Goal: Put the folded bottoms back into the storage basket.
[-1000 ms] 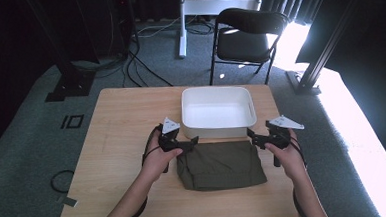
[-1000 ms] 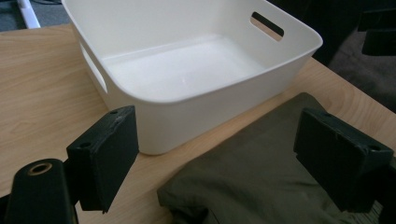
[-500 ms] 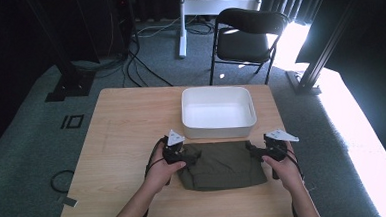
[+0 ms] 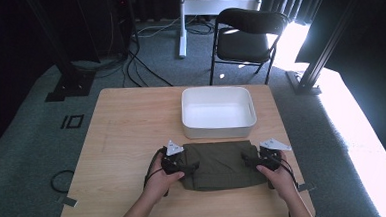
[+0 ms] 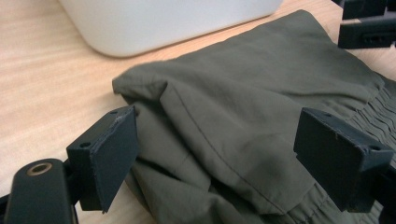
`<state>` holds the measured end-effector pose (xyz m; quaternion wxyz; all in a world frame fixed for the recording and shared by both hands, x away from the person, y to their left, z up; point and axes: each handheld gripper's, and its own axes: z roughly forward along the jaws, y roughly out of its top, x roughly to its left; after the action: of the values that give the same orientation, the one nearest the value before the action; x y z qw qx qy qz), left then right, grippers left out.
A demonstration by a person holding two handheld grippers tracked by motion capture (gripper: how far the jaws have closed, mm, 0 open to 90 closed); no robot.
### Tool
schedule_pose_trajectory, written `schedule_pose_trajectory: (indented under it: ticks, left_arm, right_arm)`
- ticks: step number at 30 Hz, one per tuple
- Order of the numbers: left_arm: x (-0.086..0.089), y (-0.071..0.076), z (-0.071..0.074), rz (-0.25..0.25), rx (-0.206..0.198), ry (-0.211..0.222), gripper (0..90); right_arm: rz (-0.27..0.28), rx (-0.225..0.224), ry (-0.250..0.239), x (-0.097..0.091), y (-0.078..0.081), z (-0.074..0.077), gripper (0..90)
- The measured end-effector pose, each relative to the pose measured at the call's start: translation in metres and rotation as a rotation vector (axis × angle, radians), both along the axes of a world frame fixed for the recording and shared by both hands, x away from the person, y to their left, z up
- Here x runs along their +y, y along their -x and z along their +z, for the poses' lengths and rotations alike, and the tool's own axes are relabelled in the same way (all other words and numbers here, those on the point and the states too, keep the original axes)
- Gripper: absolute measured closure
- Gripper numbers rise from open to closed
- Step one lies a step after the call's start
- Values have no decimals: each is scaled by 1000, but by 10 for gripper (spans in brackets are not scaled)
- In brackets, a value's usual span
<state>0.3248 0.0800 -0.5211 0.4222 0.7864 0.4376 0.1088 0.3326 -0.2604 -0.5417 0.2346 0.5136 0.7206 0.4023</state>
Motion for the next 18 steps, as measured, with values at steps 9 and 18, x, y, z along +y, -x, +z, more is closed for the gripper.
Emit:
schedule_pose_trajectory:
  ticks: [9,18]
  left_arm:
    - [2,1,-19,25,41,8,155]
    - [0,-4,-28,54,67,30,156]
  right_arm:
    - [-11,57,23,4,3,-17,133]
    - [9,106,8,4,1,-21,146]
